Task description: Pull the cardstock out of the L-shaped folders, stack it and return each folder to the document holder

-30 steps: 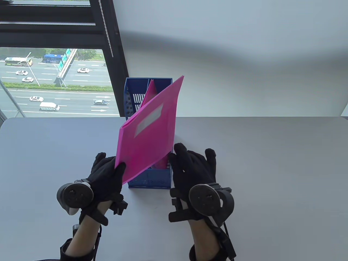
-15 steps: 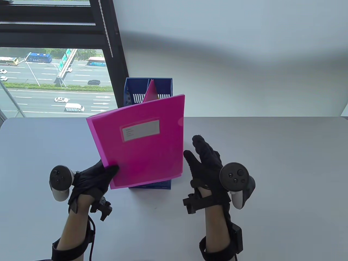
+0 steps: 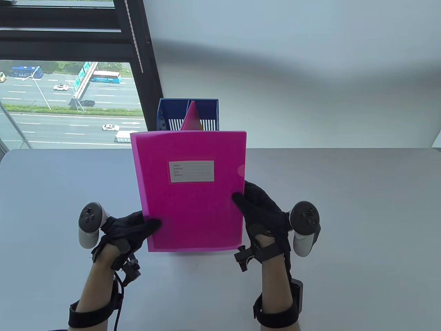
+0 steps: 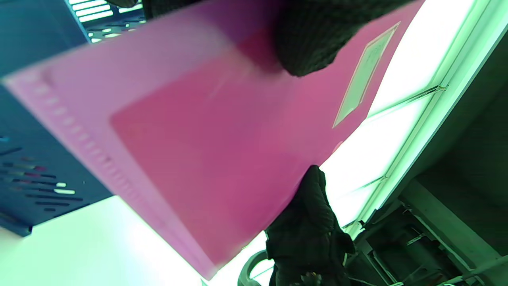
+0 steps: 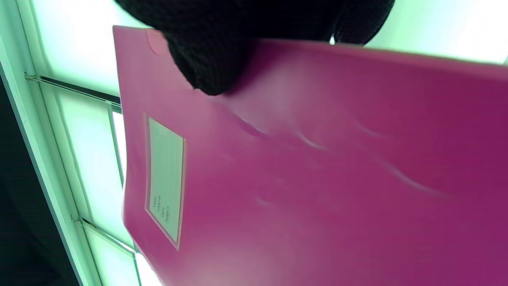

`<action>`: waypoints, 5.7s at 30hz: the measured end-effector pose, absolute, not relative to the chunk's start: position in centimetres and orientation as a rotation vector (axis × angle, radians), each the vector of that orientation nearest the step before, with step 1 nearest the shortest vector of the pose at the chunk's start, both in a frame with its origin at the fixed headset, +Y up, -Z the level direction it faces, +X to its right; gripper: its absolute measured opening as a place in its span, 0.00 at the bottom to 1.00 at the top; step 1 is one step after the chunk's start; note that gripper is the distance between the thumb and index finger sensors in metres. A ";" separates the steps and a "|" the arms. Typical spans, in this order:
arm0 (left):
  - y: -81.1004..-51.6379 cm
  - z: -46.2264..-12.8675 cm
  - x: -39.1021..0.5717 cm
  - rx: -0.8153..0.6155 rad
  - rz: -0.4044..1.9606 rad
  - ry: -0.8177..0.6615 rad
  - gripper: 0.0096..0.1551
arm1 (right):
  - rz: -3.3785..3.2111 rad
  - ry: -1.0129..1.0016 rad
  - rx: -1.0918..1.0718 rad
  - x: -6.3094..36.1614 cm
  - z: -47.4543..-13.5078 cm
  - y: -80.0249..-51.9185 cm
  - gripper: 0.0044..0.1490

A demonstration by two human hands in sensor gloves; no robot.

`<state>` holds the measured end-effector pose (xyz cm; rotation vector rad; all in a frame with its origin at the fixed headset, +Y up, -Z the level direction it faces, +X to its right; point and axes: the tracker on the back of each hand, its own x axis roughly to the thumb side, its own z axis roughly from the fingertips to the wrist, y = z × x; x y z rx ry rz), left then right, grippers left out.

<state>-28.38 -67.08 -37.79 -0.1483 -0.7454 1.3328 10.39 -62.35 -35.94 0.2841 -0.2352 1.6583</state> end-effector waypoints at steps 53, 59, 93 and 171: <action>-68.9 -38.7 -29.4 -0.035 1.589 -0.673 0.23 | 2.358 -1.294 0.076 4.1 -31.8 -60.9 0.36; -68.9 -38.7 -29.7 -0.023 1.586 -0.664 0.23 | 2.189 -0.978 0.088 5.5 -32.8 -61.0 0.34; -68.9 -38.7 -29.8 -0.047 1.543 -0.701 0.22 | 1.460 0.091 0.554 8.6 -37.2 -63.5 0.24; -66.8 -37.5 -35.8 0.164 1.498 -0.592 0.22 | 2.350 -0.299 -0.416 19.6 -38.7 -71.9 0.24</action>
